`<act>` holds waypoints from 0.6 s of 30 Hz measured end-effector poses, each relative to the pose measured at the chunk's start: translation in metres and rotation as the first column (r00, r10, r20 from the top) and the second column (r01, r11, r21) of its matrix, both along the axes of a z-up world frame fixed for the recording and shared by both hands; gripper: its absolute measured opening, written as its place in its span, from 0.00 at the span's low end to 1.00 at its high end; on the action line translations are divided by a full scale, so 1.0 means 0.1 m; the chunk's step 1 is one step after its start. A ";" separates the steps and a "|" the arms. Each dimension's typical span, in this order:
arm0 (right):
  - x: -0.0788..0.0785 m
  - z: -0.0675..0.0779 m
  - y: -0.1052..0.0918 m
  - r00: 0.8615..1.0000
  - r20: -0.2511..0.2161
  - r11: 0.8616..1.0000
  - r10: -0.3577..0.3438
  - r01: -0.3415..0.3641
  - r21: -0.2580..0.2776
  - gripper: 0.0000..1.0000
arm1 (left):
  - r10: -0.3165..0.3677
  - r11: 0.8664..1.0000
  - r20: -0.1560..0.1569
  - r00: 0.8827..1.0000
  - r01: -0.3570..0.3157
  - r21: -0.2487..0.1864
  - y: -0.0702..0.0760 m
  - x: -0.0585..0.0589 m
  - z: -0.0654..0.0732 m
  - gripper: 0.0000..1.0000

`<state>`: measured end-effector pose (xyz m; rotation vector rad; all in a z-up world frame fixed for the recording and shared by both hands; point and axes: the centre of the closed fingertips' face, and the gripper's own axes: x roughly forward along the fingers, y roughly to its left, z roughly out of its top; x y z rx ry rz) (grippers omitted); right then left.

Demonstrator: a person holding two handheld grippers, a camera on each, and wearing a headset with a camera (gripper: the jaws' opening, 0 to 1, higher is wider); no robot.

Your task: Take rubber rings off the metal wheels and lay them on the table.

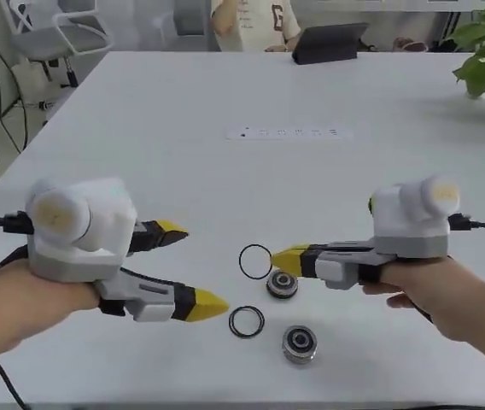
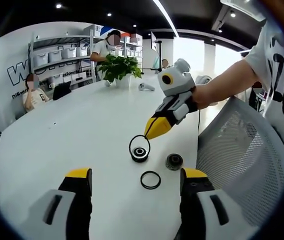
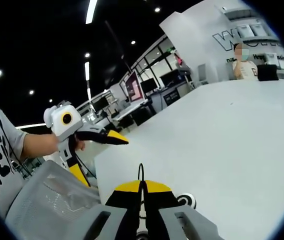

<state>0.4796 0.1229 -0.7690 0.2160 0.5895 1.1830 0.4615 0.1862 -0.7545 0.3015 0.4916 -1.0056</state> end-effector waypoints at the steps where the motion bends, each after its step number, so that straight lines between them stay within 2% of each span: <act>1: 0.00 -0.01 0.00 1.000 -0.002 1.000 0.004 -0.004 -0.001 0.00 | 0.004 1.000 -0.001 1.000 -0.004 -0.001 0.02 -0.01 0.00 0.71; 6: -0.08 -0.06 0.06 0.999 -0.025 1.000 0.029 -0.030 -0.007 0.00 | 0.020 1.000 -0.004 1.000 -0.020 0.001 0.11 -0.04 -0.02 0.73; 18: -0.30 -0.32 0.18 0.989 -0.107 0.992 0.107 -0.113 -0.052 0.00 | 0.056 0.998 -0.011 0.998 -0.056 0.003 0.29 -0.12 -0.06 0.77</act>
